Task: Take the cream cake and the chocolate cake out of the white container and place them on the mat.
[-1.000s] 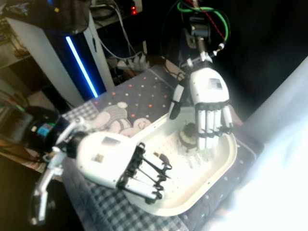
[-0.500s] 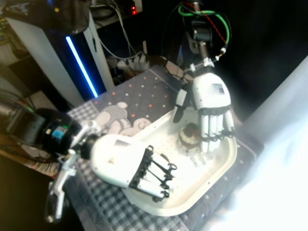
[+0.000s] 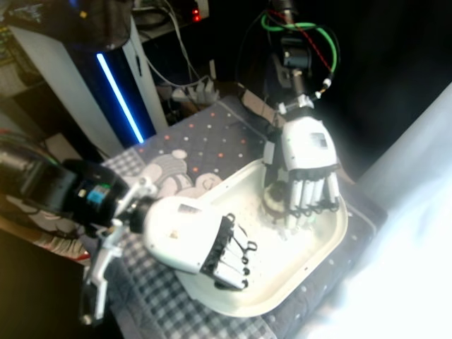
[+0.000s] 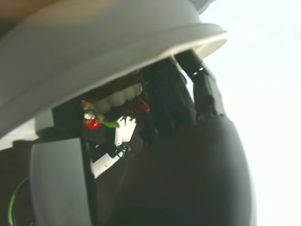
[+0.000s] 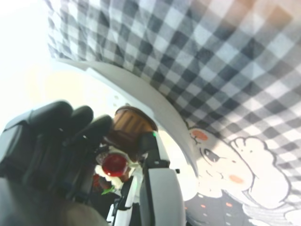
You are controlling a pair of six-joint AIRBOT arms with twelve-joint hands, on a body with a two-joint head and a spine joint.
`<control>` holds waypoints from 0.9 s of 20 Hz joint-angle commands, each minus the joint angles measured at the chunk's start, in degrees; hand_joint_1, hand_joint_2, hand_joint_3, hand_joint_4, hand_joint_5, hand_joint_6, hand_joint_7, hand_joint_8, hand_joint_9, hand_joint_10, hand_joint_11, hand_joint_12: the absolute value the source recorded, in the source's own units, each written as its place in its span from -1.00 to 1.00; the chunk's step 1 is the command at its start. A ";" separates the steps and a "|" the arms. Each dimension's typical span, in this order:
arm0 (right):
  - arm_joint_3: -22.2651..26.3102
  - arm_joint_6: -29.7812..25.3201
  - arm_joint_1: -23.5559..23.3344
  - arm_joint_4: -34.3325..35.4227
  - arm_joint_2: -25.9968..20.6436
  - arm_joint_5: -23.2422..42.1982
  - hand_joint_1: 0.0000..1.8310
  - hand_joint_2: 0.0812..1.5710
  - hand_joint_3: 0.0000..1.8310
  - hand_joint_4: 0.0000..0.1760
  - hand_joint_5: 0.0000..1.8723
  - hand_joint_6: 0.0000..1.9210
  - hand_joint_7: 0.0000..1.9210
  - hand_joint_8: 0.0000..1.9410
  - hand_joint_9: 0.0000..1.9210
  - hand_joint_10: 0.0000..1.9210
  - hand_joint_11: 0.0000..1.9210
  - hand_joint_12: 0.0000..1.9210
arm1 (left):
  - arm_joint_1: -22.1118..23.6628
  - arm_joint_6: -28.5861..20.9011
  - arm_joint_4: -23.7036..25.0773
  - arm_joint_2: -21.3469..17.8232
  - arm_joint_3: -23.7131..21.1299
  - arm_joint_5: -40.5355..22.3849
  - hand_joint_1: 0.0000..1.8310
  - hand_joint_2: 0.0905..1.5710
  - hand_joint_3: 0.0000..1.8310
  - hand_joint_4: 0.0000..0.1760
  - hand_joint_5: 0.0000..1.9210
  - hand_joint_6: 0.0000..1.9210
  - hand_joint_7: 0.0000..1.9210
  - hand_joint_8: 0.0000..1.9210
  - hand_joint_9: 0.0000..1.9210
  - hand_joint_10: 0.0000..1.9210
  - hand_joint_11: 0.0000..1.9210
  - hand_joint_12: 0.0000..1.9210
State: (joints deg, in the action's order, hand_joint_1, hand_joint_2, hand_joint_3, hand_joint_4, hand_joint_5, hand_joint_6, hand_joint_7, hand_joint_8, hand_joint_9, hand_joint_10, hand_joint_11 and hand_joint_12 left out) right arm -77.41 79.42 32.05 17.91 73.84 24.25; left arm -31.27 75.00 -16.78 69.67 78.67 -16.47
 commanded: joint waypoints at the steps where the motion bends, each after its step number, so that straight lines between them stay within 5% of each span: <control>1: -0.40 0.66 -0.62 -0.83 0.03 4.48 0.49 0.43 -1.00 -1.00 0.04 0.02 -0.07 0.06 -0.18 0.47 -0.43 0.68 | -0.21 0.14 -0.01 0.14 0.33 -4.45 0.35 0.56 -1.00 -1.00 -0.22 0.07 -0.24 0.68 -0.21 0.89 -0.19 0.96; 2: -0.38 0.66 -0.62 -0.83 -0.01 4.51 0.49 0.43 -1.00 -1.00 0.05 -0.02 -0.07 0.07 -0.18 0.48 -0.44 0.69 | -0.34 0.14 -0.24 0.13 0.33 -4.71 0.25 0.52 -1.00 -1.00 -0.17 0.23 -0.11 0.94 0.05 0.98 0.14 0.99; 4: -0.22 0.65 -0.63 -0.82 -0.29 5.05 0.49 0.43 -1.00 -1.00 0.02 -0.03 -0.08 0.10 -0.17 0.50 -0.42 0.70 | -0.41 0.14 -0.44 0.10 0.31 -5.29 0.24 0.49 -1.00 -1.00 -0.13 0.24 0.12 1.00 0.31 1.00 0.46 1.00; 7: 0.18 -0.46 -0.63 -0.84 -1.02 6.50 0.49 0.42 -1.00 -1.00 0.00 0.00 -0.05 0.08 -0.15 0.47 -0.41 0.66 | -0.36 0.13 -0.61 -0.28 -0.01 -6.68 0.23 0.50 -1.00 -1.00 -0.15 0.27 0.05 1.00 0.23 1.00 0.37 1.00; 8: 0.31 -0.72 -0.64 -0.84 -1.29 6.90 0.37 0.42 -1.00 -1.00 0.05 -0.07 -0.06 0.24 -0.18 0.32 -0.42 0.74 | -0.19 0.13 -0.72 -0.43 -0.15 -7.22 0.23 0.50 -1.00 -1.00 -0.15 0.27 0.05 1.00 0.21 1.00 0.35 1.00; 10: 0.50 -0.72 -0.66 -0.84 -1.58 7.47 0.35 0.42 -1.00 -1.00 0.05 -0.14 -0.07 0.35 -0.22 0.38 -0.41 0.84 | 0.10 0.12 -0.75 -0.48 -0.19 -7.81 0.23 0.50 -1.00 -1.00 -0.15 0.27 0.11 1.00 0.26 1.00 0.39 1.00; 11: 0.50 -0.72 -0.66 -0.84 -1.58 7.47 0.33 0.44 -1.00 -1.00 0.08 -0.07 -0.14 0.35 -0.46 0.30 -0.64 0.89 | 0.10 0.12 -0.75 -0.48 -0.19 -7.81 0.23 0.50 -1.00 -1.00 -0.15 0.27 0.10 1.00 0.27 1.00 0.39 1.00; 13: 0.50 -0.72 -0.66 -0.84 -1.58 7.47 0.33 0.44 -1.00 -1.00 0.07 0.01 -0.14 0.28 -0.48 0.16 -0.74 0.84 | 0.10 0.12 -0.75 -0.48 -0.19 -7.81 0.22 0.51 -1.00 -1.00 -0.17 0.29 -0.02 1.00 0.14 1.00 0.25 1.00; 16: 0.65 -0.72 -0.71 -0.84 -1.78 7.88 0.34 0.42 -1.00 -1.00 0.06 -0.09 -0.07 0.30 -0.33 0.26 -0.69 0.86 | 0.43 0.09 -0.76 -0.73 -0.49 -8.85 0.23 0.50 -1.00 -1.00 -0.15 0.26 0.01 1.00 0.18 1.00 0.29 1.00; 18: 0.99 -0.72 -0.82 -0.84 -2.05 8.49 0.37 0.41 -1.00 -1.00 0.05 -0.18 -0.02 0.34 -0.17 0.43 -0.40 0.92 | 0.62 -0.03 -0.76 -1.34 -1.21 -10.18 0.23 0.49 -1.00 -1.00 -0.14 0.25 0.10 1.00 0.25 1.00 0.35 1.00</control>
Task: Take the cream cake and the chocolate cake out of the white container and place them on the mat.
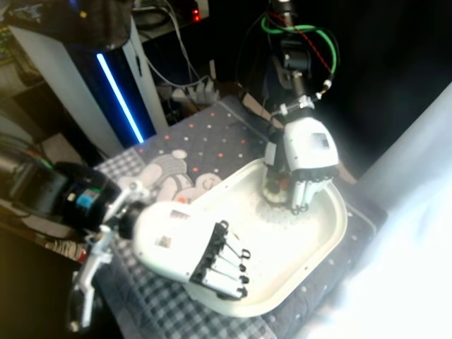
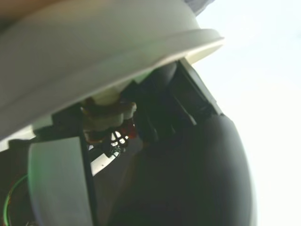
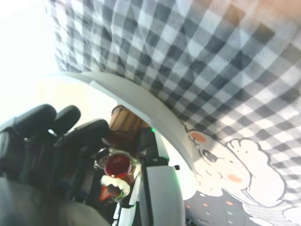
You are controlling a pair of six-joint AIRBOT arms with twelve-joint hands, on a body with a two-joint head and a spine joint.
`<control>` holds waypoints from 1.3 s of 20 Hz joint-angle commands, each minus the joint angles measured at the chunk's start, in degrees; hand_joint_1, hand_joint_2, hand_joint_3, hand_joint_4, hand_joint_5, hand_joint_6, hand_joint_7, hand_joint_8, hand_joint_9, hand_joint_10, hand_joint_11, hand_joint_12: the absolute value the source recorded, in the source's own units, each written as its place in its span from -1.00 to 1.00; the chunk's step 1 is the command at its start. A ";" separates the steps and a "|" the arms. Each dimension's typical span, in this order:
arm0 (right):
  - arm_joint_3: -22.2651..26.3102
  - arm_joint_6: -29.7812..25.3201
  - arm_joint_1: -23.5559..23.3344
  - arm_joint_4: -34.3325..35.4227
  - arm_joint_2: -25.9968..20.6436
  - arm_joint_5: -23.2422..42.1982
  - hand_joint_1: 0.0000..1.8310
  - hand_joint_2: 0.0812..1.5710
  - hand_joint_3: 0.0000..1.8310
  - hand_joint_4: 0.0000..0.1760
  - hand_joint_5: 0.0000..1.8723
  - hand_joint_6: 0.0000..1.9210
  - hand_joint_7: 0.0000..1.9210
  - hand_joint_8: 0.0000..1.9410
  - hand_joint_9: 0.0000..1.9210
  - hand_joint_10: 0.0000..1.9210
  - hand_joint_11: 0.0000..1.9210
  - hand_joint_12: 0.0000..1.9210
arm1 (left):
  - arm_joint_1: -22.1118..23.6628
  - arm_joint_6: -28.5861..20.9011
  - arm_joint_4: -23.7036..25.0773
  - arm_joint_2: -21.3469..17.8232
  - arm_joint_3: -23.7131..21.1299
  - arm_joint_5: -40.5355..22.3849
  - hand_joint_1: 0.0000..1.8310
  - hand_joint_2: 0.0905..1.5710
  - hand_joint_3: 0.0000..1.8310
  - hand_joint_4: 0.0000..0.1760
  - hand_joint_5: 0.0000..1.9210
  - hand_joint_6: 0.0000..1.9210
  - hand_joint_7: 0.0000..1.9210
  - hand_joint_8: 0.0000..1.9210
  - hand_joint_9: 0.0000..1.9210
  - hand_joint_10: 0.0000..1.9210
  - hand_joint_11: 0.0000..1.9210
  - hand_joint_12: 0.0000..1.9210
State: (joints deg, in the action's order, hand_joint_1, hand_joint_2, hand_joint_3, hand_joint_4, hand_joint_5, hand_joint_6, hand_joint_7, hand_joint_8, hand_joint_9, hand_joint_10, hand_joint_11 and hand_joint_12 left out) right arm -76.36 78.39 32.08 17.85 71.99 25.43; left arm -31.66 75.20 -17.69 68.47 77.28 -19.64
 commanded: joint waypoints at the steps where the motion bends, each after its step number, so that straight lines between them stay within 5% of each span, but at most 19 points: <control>1: 0.37 0.30 -0.92 -0.78 -0.53 7.93 0.38 0.41 -1.00 -1.00 0.04 -0.17 -0.01 0.32 -0.14 0.43 -0.34 0.89 | 1.14 -0.26 0.15 -0.63 -0.41 -7.89 0.23 0.49 -1.00 -1.00 -0.14 0.24 0.09 1.00 0.26 1.00 0.36 1.00; 4: 2.18 0.30 -1.06 -1.09 -1.90 10.49 0.38 0.40 -1.00 -1.00 0.02 -0.13 0.03 0.26 -0.04 0.37 -0.19 0.78 | 1.29 -0.28 0.45 -2.42 -2.70 -10.97 0.24 0.48 -1.00 -1.00 -0.13 0.24 -0.01 1.00 0.16 1.00 0.25 1.00; 5: 3.02 0.30 -1.08 -1.44 -2.55 11.45 0.39 0.38 -1.00 -1.00 -0.01 -0.06 0.11 0.10 0.14 0.15 0.01 0.62 | 1.47 -0.30 0.77 -2.91 -3.40 -12.03 0.47 0.50 -1.00 -1.00 -0.25 0.17 -0.13 0.35 -0.18 0.61 -0.31 0.69; 7: 4.43 0.30 -1.10 -2.08 -3.55 13.11 0.39 0.38 -1.00 -1.00 -0.03 -0.04 0.12 0.09 0.14 0.13 -0.05 0.62 | 1.84 -0.33 1.57 -3.91 -4.73 -13.76 0.48 0.49 -1.00 -1.00 -0.23 0.22 -0.10 0.27 -0.18 0.53 -0.37 0.60; 8: 6.50 0.29 -1.11 -3.24 -5.09 15.30 0.48 0.40 -1.00 -1.00 -0.07 0.03 0.07 -0.01 -0.04 0.33 -0.25 0.61 | 2.07 -0.42 2.90 -5.80 -7.23 -16.70 0.48 0.47 -1.00 -1.00 -0.20 0.17 -0.08 0.26 -0.18 0.50 -0.36 0.64; 11: 9.71 0.29 -1.10 -4.80 -6.97 18.85 0.36 0.38 -1.00 -1.00 -0.01 0.05 0.12 -0.03 0.02 0.07 -0.22 0.63 | 2.03 -2.43 5.67 -8.42 -10.15 -20.07 0.49 0.44 -1.00 -1.00 -0.17 0.17 -0.03 0.17 -0.12 0.40 -0.31 0.54; 13: 12.43 0.29 -1.09 -6.22 -7.10 21.13 0.39 0.36 -1.00 -1.00 -0.01 0.01 0.20 -0.11 0.13 0.05 -0.11 0.63 | 1.22 -8.72 9.30 -10.36 -11.58 -22.86 0.50 0.42 -1.00 -1.00 -0.12 0.13 -0.01 0.10 -0.11 0.40 -0.28 0.52; 15: 14.37 0.29 -1.08 -7.29 -7.91 23.01 0.39 0.35 -1.00 -1.00 -0.03 0.02 0.21 -0.12 0.16 0.03 -0.08 0.62 | -0.37 -9.21 9.68 -12.12 -13.57 -25.10 0.50 0.42 -1.00 -1.00 -0.13 0.15 0.00 0.09 -0.09 0.35 -0.26 0.48; 23: 23.55 0.29 -0.93 -13.15 -15.35 28.43 0.48 0.42 -1.00 -1.00 -0.06 -0.03 -0.02 0.20 -0.06 0.39 -0.12 0.59 | -9.73 -9.20 10.49 -22.49 -25.24 -36.33 0.49 0.44 -1.00 -1.00 -0.15 0.15 -0.05 0.17 -0.12 0.40 -0.31 0.53; 26: 26.14 0.29 -0.18 -14.64 -17.88 28.79 0.38 0.41 -1.00 -1.00 -0.03 0.03 0.02 0.19 -0.02 0.32 -0.08 0.58 | -13.11 -9.20 10.50 -25.44 -28.57 -39.15 0.49 0.45 -1.00 -1.00 -0.15 0.12 -0.08 0.22 -0.13 0.43 -0.31 0.56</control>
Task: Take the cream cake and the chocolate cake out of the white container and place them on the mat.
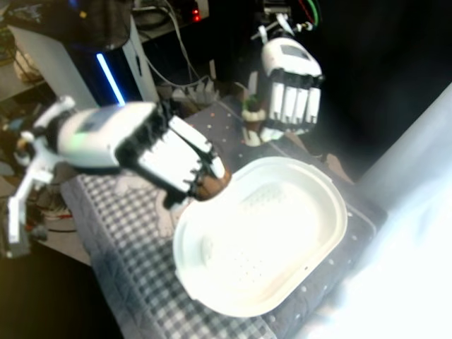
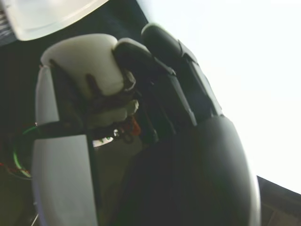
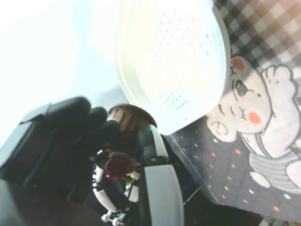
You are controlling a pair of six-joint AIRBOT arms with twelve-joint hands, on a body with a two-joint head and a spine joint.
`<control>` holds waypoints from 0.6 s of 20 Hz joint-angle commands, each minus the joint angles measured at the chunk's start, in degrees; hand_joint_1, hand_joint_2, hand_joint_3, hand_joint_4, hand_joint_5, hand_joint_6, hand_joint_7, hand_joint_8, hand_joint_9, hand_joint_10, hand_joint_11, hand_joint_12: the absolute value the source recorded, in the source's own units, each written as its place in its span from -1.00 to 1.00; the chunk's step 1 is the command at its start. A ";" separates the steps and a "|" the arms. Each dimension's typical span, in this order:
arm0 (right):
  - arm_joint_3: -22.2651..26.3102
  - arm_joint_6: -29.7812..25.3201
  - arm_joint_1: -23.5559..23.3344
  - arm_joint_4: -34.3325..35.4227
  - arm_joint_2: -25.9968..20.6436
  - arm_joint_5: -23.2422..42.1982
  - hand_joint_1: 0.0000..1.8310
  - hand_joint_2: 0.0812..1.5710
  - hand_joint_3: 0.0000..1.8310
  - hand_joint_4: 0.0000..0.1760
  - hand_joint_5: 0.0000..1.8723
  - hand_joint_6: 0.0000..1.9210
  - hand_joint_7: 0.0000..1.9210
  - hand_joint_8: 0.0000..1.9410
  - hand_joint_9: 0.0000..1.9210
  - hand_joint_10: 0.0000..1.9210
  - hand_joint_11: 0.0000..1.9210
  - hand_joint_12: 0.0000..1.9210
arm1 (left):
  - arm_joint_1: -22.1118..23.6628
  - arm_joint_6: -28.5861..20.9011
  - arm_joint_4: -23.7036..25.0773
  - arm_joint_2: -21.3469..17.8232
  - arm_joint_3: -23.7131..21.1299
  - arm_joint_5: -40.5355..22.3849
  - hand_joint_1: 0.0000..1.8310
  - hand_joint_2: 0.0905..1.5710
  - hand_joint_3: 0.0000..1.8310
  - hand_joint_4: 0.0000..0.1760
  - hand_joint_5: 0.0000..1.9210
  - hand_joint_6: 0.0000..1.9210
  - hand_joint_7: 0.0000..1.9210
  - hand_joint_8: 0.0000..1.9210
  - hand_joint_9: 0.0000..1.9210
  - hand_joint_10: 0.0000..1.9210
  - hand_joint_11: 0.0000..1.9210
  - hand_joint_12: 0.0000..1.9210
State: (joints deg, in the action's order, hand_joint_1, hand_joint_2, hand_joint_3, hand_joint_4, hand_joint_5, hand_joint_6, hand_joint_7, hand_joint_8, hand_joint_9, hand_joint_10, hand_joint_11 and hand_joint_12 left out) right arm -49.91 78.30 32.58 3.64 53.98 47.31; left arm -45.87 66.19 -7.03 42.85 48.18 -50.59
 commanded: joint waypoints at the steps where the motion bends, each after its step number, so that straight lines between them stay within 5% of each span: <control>1: 0.52 0.38 0.00 -0.62 -0.70 7.27 0.48 0.42 -1.00 -1.00 -0.06 0.06 -0.03 0.17 -0.06 0.38 -0.11 0.59 | -0.03 -0.19 -0.16 -0.65 -0.52 -8.79 0.49 0.44 -1.00 -1.00 -0.14 0.12 -0.07 0.20 -0.12 0.42 -0.31 0.54; 4: 3.40 0.38 2.98 -0.91 -3.48 8.72 0.34 0.41 -1.00 -1.00 -0.02 0.12 0.02 0.13 -0.02 0.24 -0.13 0.58 | -3.46 -0.19 0.01 -3.22 -3.63 -10.38 0.49 0.45 -1.00 -1.00 -0.16 0.18 -0.10 0.20 -0.10 0.40 -0.30 0.46; 8: 6.30 0.39 6.16 -1.09 -5.57 10.00 0.51 0.37 -1.00 -1.00 -0.02 -0.03 0.04 0.02 0.01 0.29 -0.01 0.51 | -6.86 -0.19 0.00 -5.29 -6.43 -11.62 0.49 0.44 -1.00 -1.00 -0.15 0.16 -0.10 0.19 -0.08 0.36 -0.26 0.39; 12: 9.41 0.17 12.56 0.71 -6.98 11.49 0.51 0.38 -1.00 -1.00 -0.03 0.06 0.11 -0.05 -0.09 0.32 -0.19 0.54 | -10.53 -0.21 -1.11 -6.23 -8.82 -12.26 0.48 0.43 -1.00 -1.00 -0.15 0.13 -0.09 0.18 -0.02 0.31 -0.14 0.34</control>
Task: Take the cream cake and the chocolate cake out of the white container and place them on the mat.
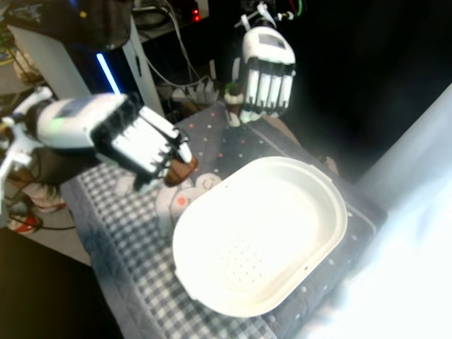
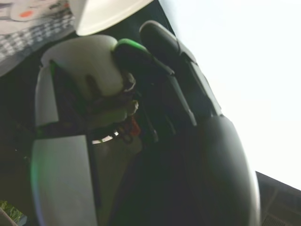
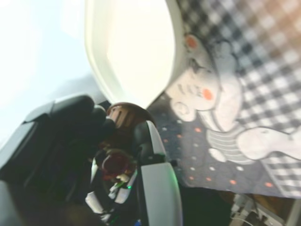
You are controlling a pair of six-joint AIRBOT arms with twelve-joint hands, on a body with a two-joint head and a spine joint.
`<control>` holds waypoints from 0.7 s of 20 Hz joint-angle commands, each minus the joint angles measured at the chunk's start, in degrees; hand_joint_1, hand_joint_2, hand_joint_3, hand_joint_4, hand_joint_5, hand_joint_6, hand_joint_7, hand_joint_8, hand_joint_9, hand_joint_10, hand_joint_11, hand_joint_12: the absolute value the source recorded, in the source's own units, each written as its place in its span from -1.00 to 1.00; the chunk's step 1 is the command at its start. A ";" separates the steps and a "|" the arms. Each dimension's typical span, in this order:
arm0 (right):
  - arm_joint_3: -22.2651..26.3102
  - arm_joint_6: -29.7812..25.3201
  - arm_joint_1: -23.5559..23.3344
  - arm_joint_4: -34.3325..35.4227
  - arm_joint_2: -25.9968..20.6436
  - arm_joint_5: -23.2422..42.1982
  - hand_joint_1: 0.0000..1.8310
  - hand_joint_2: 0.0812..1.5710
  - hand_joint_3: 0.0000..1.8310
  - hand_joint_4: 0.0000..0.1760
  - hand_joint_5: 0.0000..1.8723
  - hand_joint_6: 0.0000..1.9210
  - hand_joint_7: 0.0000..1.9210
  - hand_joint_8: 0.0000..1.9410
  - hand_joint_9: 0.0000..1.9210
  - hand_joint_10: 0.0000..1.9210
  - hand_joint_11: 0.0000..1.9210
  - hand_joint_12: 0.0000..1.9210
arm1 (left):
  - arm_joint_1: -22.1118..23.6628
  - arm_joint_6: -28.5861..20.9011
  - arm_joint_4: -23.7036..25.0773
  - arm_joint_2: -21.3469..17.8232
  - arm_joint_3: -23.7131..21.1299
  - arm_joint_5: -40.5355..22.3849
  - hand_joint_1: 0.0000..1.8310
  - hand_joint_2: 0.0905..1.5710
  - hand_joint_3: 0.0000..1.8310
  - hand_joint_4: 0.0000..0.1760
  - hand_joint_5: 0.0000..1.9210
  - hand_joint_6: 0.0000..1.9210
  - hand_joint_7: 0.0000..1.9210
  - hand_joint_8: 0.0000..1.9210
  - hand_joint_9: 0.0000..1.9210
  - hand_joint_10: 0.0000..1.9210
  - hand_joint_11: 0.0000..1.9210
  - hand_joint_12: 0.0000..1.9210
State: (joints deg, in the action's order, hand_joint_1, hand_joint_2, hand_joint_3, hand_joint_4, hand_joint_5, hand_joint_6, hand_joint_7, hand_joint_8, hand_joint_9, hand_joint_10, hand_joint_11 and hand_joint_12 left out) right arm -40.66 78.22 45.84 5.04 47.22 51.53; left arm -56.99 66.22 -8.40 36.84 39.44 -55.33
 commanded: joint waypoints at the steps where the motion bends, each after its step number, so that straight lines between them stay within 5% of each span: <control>1: 0.52 -1.55 1.37 -0.28 -0.34 7.86 0.51 0.38 -1.00 -1.00 -0.03 0.09 0.12 -0.09 -0.09 0.31 -0.20 0.53 | -0.41 -0.23 -0.14 -0.23 -0.52 -7.49 0.49 0.44 -1.00 -1.00 -0.16 0.15 -0.11 0.20 -0.03 0.32 -0.11 0.32; 4: 0.27 -10.63 7.96 1.53 -0.39 10.58 0.51 0.38 -1.00 -1.00 -0.03 0.11 0.15 -0.12 -0.14 0.36 -0.23 0.58 | -2.27 -0.23 -1.36 -0.19 -1.69 -6.52 0.49 0.43 -1.00 -1.00 -0.16 0.15 -0.10 0.16 -0.01 0.28 -0.08 0.23; 11: 3.22 -10.67 14.38 5.31 0.22 11.34 0.51 0.38 -1.00 -1.00 -0.04 0.10 0.12 -0.12 -0.09 0.38 -0.29 0.66 | -7.93 -3.28 -3.19 2.45 -2.63 -5.46 0.48 0.50 -1.00 -1.00 -0.27 0.19 -0.16 0.32 -0.15 0.52 -0.24 0.44; 14: 3.78 -10.67 15.63 6.09 0.46 11.77 0.51 0.36 -1.00 -1.00 0.00 0.08 0.17 -0.20 -0.11 0.32 -0.29 0.62 | -9.52 -3.89 -4.48 4.59 -1.97 -5.49 0.46 0.54 -1.00 -1.00 -0.30 0.21 -0.22 0.38 -0.20 0.67 -0.30 0.71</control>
State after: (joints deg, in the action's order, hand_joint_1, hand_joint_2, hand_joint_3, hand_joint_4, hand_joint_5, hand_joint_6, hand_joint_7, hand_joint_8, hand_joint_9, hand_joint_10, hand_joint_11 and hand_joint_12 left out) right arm -37.10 67.57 62.11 12.38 47.79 55.88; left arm -66.85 62.67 -13.32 41.43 37.45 -54.37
